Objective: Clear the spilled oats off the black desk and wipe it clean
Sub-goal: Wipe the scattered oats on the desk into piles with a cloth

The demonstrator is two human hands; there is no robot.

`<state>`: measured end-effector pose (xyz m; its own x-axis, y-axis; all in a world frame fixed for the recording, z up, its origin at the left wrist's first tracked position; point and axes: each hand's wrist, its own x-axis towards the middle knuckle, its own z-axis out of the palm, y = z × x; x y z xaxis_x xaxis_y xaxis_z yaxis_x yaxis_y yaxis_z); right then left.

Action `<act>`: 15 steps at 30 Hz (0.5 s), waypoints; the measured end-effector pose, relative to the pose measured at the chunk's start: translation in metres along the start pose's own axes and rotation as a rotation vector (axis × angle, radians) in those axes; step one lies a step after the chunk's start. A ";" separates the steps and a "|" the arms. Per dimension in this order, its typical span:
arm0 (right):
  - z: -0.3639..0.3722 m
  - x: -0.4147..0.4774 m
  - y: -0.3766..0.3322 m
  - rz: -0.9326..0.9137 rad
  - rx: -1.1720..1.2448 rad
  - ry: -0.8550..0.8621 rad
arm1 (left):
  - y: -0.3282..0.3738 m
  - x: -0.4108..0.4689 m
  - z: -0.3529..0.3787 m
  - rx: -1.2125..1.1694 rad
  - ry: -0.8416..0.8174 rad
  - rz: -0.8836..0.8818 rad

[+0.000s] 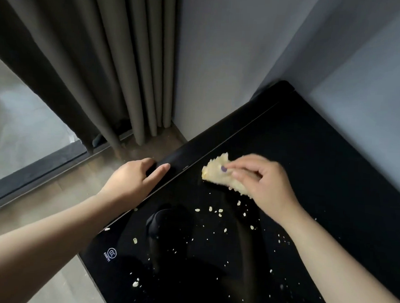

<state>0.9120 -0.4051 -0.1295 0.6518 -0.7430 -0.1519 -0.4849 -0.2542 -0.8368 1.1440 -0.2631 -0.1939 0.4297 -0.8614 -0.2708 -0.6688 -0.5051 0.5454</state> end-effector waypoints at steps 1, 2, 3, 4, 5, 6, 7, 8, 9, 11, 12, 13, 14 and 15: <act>-0.002 0.008 -0.001 -0.028 -0.010 0.078 | 0.001 0.000 0.001 0.003 0.017 0.008; -0.004 0.019 -0.001 -0.049 -0.038 0.155 | 0.002 0.000 0.001 0.004 0.031 0.015; -0.003 0.032 0.000 -0.052 -0.074 0.233 | 0.002 -0.001 0.001 0.004 0.039 0.019; -0.002 0.047 0.004 -0.040 -0.106 0.304 | 0.001 -0.001 0.001 0.001 0.048 0.024; 0.000 0.060 0.009 -0.016 -0.130 0.361 | 0.000 -0.001 0.002 -0.001 0.056 0.030; 0.003 0.069 0.014 0.014 -0.146 0.399 | 0.000 -0.001 0.002 -0.001 0.066 0.038; 0.006 0.075 0.020 0.040 -0.155 0.416 | 0.000 -0.001 0.003 0.004 0.074 0.045; 0.010 0.076 0.023 0.053 -0.163 0.417 | 0.000 -0.001 0.003 0.012 0.083 0.051; 0.014 0.072 0.026 0.056 -0.178 0.406 | 0.000 -0.001 0.004 0.018 0.089 0.051; 0.021 0.054 0.025 0.028 -0.213 0.347 | 0.000 -0.001 0.005 0.026 0.100 0.050; 0.024 0.041 0.023 0.009 -0.220 0.298 | 0.000 -0.001 0.005 0.027 0.104 0.052; 0.027 0.025 0.021 -0.012 -0.216 0.240 | 0.000 -0.001 0.005 0.028 0.107 0.054; 0.030 0.009 0.018 -0.027 -0.203 0.176 | 0.000 -0.001 0.005 0.031 0.112 0.058; 0.032 -0.007 0.013 -0.025 -0.185 0.107 | 0.000 -0.002 0.005 0.037 0.118 0.063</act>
<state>0.9197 -0.3836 -0.1566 0.6045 -0.7938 -0.0675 -0.5744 -0.3756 -0.7273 1.1400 -0.2621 -0.1970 0.4532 -0.8802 -0.1407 -0.7178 -0.4539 0.5279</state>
